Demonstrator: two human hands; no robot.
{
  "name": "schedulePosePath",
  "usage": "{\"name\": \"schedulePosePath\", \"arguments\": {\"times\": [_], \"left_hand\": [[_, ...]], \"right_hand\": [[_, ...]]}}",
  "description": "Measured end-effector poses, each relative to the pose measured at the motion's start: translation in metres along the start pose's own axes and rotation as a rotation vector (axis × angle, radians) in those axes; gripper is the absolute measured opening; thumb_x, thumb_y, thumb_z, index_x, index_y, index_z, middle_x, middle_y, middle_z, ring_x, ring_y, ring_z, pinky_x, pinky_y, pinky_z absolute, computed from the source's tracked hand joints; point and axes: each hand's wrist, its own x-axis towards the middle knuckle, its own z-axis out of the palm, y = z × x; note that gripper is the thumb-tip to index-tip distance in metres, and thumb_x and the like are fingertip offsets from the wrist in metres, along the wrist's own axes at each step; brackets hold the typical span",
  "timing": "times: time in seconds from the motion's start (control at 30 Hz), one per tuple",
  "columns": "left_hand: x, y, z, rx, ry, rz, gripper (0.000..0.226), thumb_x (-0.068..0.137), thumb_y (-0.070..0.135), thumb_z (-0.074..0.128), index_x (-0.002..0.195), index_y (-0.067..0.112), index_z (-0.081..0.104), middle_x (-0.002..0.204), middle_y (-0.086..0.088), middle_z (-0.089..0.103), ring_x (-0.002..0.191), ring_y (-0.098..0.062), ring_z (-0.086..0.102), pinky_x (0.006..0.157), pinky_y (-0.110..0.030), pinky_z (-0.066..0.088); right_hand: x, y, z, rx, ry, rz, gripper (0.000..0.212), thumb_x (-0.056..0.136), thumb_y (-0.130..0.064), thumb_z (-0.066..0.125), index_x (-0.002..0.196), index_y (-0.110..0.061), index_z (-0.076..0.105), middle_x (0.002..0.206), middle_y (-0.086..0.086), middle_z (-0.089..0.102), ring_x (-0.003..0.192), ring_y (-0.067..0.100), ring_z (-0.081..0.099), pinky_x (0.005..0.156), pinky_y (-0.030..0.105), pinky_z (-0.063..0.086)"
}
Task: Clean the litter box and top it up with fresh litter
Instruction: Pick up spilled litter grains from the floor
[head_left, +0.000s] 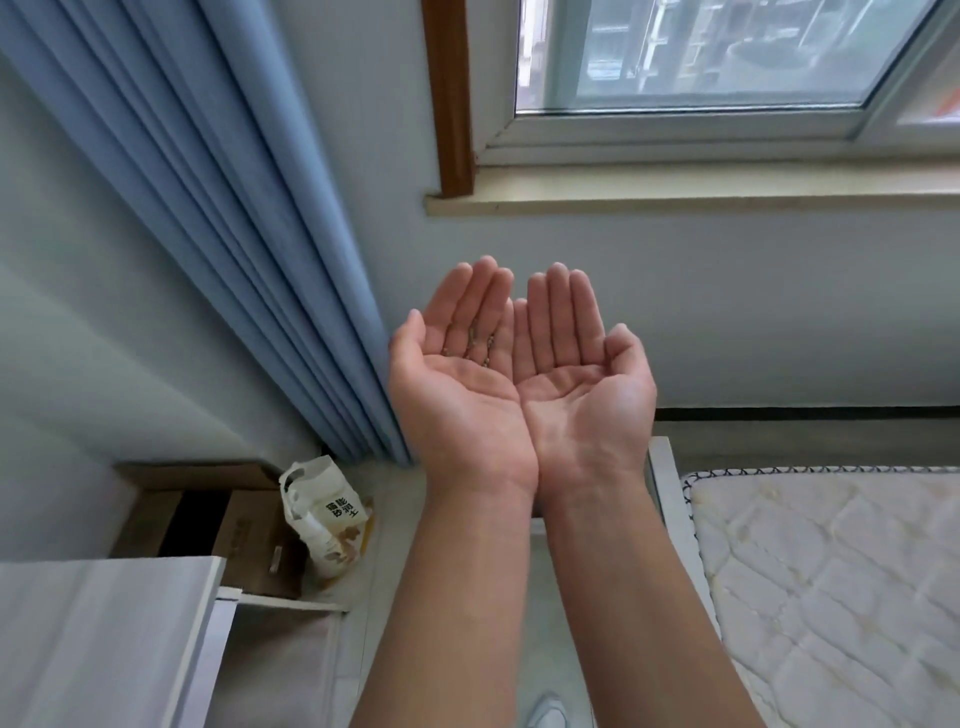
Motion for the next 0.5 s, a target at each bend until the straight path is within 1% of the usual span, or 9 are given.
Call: {"name": "schedulePosePath", "arguments": {"times": [0.13,0.27,0.4,0.5], "left_hand": [[-0.024,0.008,0.025,-0.031,-0.028,0.007,0.047,0.106,0.026,0.032,0.118,-0.003,0.066,0.115,-0.02,0.072,0.11,-0.03,0.07,0.106,-0.042,0.048],[-0.039,0.02,0.04,-0.04,-0.046,0.018,0.047,0.106,0.027,0.032,0.118,-0.002,0.066,0.115,-0.019,0.072,0.111,-0.03,0.069,0.105,-0.041,0.049],[-0.05,0.041,0.045,-0.04,-0.056,0.03,0.048,0.106,0.028,0.031,0.119,-0.002,0.066,0.114,-0.019,0.073,0.109,-0.029,0.07,0.1,-0.039,0.052],[-0.056,0.062,0.042,-0.042,-0.054,0.044,0.048,0.106,0.028,0.031,0.12,-0.002,0.066,0.114,-0.018,0.073,0.109,-0.028,0.07,0.099,-0.037,0.053]], "right_hand": [[-0.026,-0.012,0.028,-0.021,-0.024,-0.002,0.045,0.103,-0.029,0.034,0.113,-0.004,0.071,0.113,0.013,0.073,0.105,0.024,0.071,0.1,0.04,0.051],[-0.041,-0.012,0.047,-0.032,-0.038,-0.002,0.045,0.102,-0.028,0.034,0.11,-0.003,0.071,0.111,0.013,0.074,0.103,0.024,0.072,0.099,0.04,0.052],[-0.056,-0.002,0.062,-0.047,-0.055,-0.017,0.046,0.102,-0.027,0.033,0.107,-0.003,0.072,0.109,0.013,0.074,0.105,0.024,0.071,0.102,0.041,0.05],[-0.068,0.015,0.07,-0.053,-0.044,-0.029,0.047,0.102,-0.029,0.033,0.107,-0.002,0.071,0.11,0.015,0.074,0.106,0.025,0.07,0.099,0.04,0.052]]}}
